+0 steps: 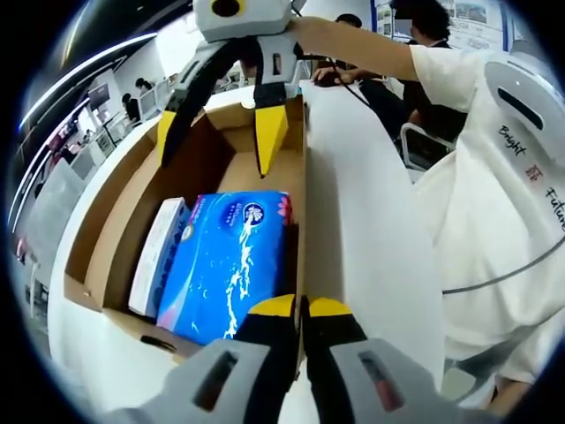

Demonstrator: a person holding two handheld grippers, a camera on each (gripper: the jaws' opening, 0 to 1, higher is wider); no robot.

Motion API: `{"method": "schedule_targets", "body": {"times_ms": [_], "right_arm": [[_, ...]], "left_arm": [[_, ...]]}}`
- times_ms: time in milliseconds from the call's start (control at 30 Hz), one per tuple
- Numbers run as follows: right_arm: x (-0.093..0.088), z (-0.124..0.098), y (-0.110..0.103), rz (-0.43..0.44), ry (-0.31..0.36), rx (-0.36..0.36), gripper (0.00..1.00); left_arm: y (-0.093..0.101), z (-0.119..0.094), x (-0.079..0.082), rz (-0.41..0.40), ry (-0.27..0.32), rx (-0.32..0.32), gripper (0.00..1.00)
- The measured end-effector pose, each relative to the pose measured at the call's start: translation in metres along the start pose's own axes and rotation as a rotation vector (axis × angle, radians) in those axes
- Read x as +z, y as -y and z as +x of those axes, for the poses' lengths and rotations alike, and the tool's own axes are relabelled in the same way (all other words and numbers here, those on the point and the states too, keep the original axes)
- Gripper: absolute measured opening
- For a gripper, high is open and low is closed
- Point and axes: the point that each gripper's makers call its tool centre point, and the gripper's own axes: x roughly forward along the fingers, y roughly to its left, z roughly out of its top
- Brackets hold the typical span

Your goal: Operate the shoe box by opening the lid, removing the specified soft item, and placing it in the target area until the item is outside and the box remains undamaged.

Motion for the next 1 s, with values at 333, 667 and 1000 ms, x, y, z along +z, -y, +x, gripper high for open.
{"method": "schedule_targets", "body": {"times_ms": [333,667,1000], "right_arm": [[-0.005,0.007,-0.008,0.008,-0.007,0.041,0.59],[-0.004,0.021,-0.023,0.011,-0.012,0.132,0.61],[-0.020,0.036,-0.037,-0.024,-0.143,0.194,0.59]], "left_arm": [[0.000,0.000,0.000,0.001,0.000,-0.001,0.02],[0.000,0.000,0.000,-0.001,0.001,0.002,0.02],[0.000,0.000,0.000,0.000,0.001,0.004,0.02]]}}
